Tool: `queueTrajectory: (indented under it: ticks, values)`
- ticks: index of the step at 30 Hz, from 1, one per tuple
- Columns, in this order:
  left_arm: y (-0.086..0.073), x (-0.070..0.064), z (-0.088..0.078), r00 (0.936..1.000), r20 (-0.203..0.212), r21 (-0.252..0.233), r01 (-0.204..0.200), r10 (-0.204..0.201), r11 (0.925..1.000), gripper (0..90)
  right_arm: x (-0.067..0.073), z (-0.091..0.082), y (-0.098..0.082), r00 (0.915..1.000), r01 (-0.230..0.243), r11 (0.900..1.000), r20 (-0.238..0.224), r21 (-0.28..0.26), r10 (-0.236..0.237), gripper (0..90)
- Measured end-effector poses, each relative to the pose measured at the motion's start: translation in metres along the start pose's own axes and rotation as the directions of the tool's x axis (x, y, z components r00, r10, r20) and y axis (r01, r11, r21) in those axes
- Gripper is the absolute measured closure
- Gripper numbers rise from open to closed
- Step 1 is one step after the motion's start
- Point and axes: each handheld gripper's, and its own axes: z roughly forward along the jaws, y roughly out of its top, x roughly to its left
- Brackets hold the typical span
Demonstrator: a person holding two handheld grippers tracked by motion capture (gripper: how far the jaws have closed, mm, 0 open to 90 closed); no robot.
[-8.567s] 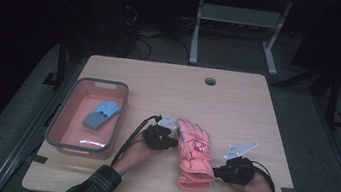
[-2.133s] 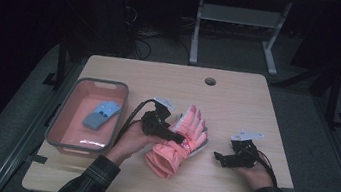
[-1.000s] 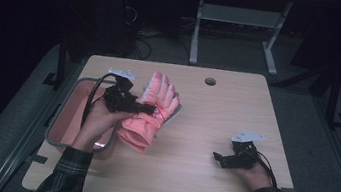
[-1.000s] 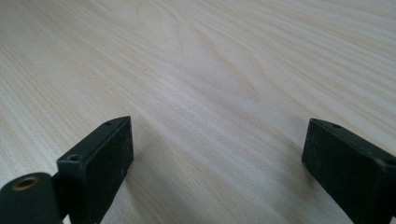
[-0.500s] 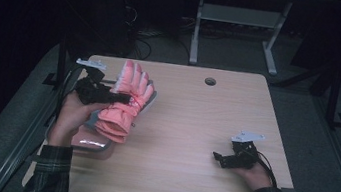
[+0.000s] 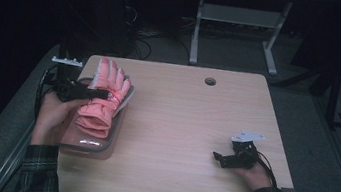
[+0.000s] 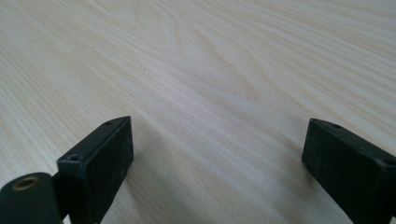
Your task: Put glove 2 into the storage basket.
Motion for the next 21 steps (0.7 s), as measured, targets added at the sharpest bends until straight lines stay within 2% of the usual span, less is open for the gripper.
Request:
queueTrajectory:
  ticks: [8,13,15,21]
  values:
    - [-0.014,0.028,-0.001,0.9964,-0.06,0.007,0.06,-0.06,0.9982,58.4,0.0,0.0,0.0,1.0,-0.002,1.0,0.0,0.001,0.002,8.5]
    - [-0.022,0.038,0.012,0.9932,-0.085,0.046,0.084,-0.08,0.9954,58.3,0.0,0.0,0.0,1.0,-0.002,1.0,0.0,0.001,0.002,8.5]
    - [-0.024,0.041,0.018,0.9927,-0.094,0.067,0.082,-0.076,0.9943,58.2,0.0,0.0,0.0,1.0,-0.002,1.0,0.0,0.001,0.002,8.5]
    - [-0.03,0.045,0.037,0.9919,-0.097,0.123,0.095,-0.083,0.9879,57.8,0.0,0.0,0.0,1.0,-0.002,1.0,0.0,0.001,0.002,8.5]
